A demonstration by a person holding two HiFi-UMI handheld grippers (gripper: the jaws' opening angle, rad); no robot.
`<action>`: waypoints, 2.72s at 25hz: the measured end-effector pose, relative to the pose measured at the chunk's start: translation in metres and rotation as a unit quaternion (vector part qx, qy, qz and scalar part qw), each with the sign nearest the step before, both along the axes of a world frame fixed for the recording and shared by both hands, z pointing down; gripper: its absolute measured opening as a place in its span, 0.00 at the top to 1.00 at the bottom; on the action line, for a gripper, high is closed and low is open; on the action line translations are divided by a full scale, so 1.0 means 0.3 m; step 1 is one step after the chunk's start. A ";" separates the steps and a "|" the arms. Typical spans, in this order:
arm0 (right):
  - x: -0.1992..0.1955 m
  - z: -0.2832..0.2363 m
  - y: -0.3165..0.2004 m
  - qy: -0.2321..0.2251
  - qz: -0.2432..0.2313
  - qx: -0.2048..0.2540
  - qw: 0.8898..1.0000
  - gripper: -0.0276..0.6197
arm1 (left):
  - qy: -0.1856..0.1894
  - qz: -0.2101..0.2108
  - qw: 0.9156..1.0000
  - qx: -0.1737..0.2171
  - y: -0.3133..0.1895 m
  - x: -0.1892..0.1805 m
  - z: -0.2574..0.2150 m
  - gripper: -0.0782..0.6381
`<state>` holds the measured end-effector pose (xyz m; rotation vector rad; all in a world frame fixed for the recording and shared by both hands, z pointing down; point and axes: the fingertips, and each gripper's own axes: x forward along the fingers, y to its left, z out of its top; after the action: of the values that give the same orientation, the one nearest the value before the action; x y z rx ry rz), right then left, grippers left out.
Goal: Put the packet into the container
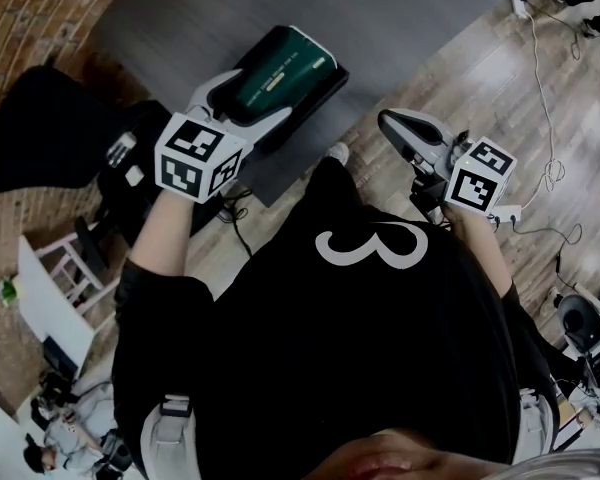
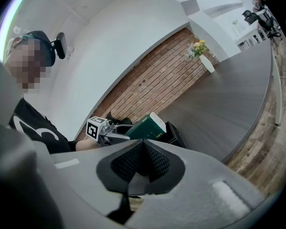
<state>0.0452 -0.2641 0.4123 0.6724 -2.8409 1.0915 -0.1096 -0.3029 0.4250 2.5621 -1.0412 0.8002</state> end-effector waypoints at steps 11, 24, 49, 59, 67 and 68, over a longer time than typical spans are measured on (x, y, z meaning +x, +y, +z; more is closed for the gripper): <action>0.004 0.036 -0.047 -0.049 0.020 -0.053 0.997 0.95 | -0.021 0.004 0.999 -0.032 -0.031 -0.014 0.107 0.34; -0.008 0.041 -0.066 -0.032 0.015 -0.044 0.998 0.95 | -0.053 0.026 0.997 -0.047 -0.019 0.003 0.193 0.31; -0.058 -0.211 0.117 0.033 -0.022 0.134 0.990 0.95 | 0.226 -0.067 0.971 0.037 0.256 0.156 -0.243 0.87; -0.096 -0.234 0.242 0.038 -0.034 0.161 0.986 0.95 | 0.248 -0.099 0.963 0.048 0.394 0.179 -0.249 0.87; -0.113 -0.212 0.291 0.029 -0.054 0.145 0.988 0.95 | 0.221 -0.095 0.968 0.075 0.441 0.200 -0.255 0.87; -0.111 -0.217 0.295 0.028 -0.054 0.146 0.987 0.95 | 0.222 -0.098 0.967 0.077 0.445 0.199 -0.259 0.87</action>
<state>0.0118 -0.1755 0.3473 0.5419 -2.9757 0.6354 -0.0499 -0.1695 0.3471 2.5328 -1.2112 0.0870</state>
